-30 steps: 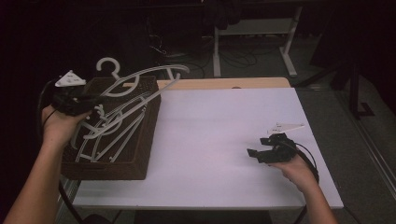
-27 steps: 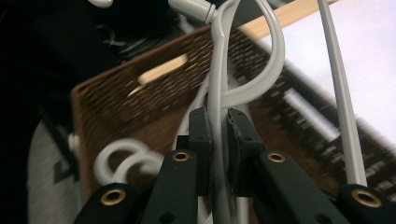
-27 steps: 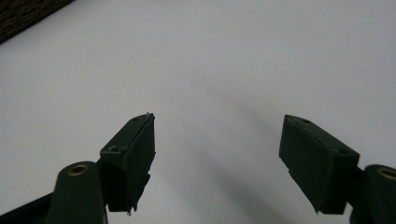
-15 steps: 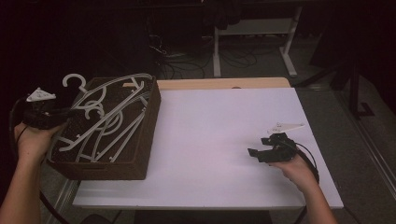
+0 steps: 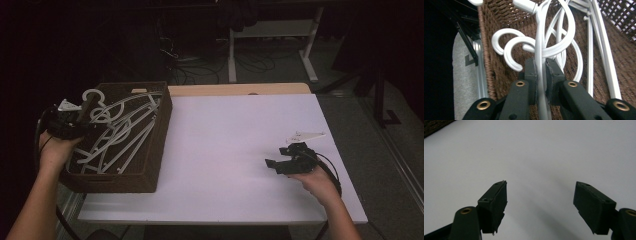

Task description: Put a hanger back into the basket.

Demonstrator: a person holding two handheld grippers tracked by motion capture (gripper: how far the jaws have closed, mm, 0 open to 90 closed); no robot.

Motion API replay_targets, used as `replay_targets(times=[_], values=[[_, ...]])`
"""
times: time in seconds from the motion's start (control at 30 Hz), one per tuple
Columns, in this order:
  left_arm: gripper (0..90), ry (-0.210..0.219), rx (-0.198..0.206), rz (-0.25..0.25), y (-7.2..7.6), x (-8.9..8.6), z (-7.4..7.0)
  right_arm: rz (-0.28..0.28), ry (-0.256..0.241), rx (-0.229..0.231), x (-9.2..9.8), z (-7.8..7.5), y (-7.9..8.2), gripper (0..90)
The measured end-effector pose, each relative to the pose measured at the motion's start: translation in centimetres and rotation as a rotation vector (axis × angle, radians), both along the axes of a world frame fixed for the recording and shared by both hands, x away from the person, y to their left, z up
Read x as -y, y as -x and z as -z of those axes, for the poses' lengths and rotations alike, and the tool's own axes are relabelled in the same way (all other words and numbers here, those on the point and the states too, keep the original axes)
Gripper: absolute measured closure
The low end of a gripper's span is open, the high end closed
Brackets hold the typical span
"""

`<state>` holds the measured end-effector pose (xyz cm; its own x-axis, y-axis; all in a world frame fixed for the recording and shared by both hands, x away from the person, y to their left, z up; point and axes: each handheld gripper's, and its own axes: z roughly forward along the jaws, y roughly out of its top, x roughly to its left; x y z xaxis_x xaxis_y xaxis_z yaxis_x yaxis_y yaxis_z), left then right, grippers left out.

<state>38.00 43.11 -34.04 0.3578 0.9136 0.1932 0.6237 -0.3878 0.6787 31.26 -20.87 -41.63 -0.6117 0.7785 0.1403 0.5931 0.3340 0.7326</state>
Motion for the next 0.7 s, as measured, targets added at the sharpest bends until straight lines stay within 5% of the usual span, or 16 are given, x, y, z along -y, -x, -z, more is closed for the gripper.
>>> replay_targets(times=[0.1, 0.17, 0.37, 0.7], values=[[54.0, 0.039, 0.010, 0.008, 0.1, -0.1, 0.0, -0.003, -0.004, 0.008, 0.0, -0.3, 0.0, 26.3], [48.9, 0.067, 0.021, 0.033, 0.3, 0.1, -0.2, -0.007, -0.007, 0.014, -0.1, -0.5, 0.1, 26.3], [36.4, 0.208, 0.063, 0.157, 1.4, 2.2, -1.8, -0.024, -0.035, 0.042, -0.6, -2.1, 0.1, 26.2], [23.8, 0.412, 0.062, 0.442, 3.1, 8.4, -2.5, -0.052, -0.081, 0.082, -1.2, -4.6, 0.2, 22.7]])
